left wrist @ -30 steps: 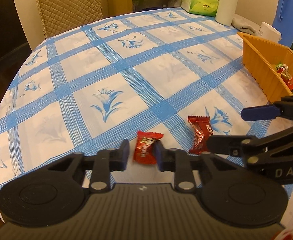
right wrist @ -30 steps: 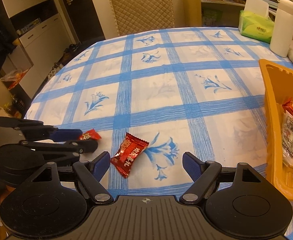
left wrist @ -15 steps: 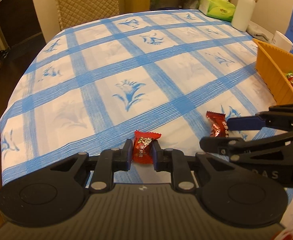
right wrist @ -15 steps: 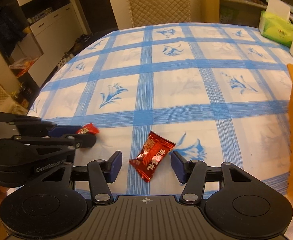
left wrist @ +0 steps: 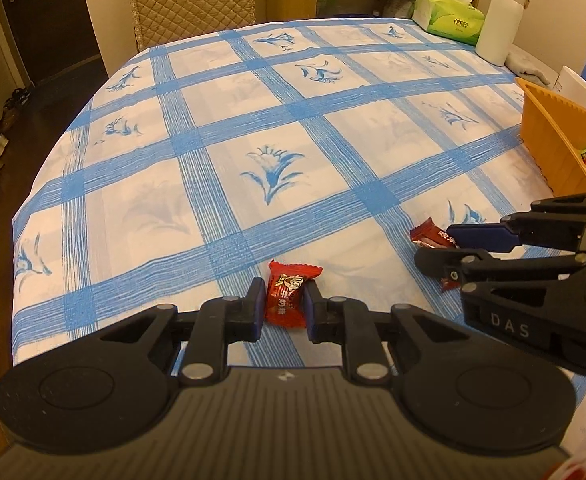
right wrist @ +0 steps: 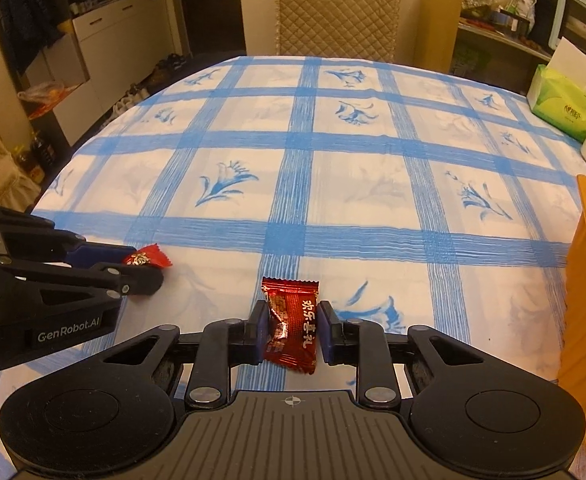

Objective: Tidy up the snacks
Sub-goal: 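Carry both red candies over the orange tray with both grippers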

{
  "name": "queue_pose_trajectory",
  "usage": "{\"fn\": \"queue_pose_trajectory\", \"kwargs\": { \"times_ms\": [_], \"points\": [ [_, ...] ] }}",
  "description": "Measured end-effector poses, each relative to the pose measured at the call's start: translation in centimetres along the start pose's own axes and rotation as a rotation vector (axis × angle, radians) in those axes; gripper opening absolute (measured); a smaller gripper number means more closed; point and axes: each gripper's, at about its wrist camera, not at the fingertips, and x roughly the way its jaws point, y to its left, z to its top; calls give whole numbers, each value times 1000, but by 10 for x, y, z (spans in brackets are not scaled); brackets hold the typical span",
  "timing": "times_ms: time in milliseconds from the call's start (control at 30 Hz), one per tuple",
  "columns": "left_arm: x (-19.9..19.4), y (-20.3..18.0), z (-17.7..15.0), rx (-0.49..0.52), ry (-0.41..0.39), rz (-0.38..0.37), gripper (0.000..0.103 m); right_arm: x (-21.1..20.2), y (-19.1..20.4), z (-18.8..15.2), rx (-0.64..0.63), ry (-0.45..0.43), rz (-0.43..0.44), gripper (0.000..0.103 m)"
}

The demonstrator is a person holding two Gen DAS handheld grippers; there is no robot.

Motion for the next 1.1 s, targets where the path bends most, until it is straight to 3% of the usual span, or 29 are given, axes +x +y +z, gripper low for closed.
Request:
{"fn": "queue_pose_trajectory", "kwargs": {
  "times_ms": [667,1100],
  "points": [
    [-29,-32,-33,-25,28,-27,18,-39,-5,-43,9,51,76,26],
    [-84,-94,-29,5,-50,-111,18,-120,-52,-66,116,-35,103,26]
  ]
}}
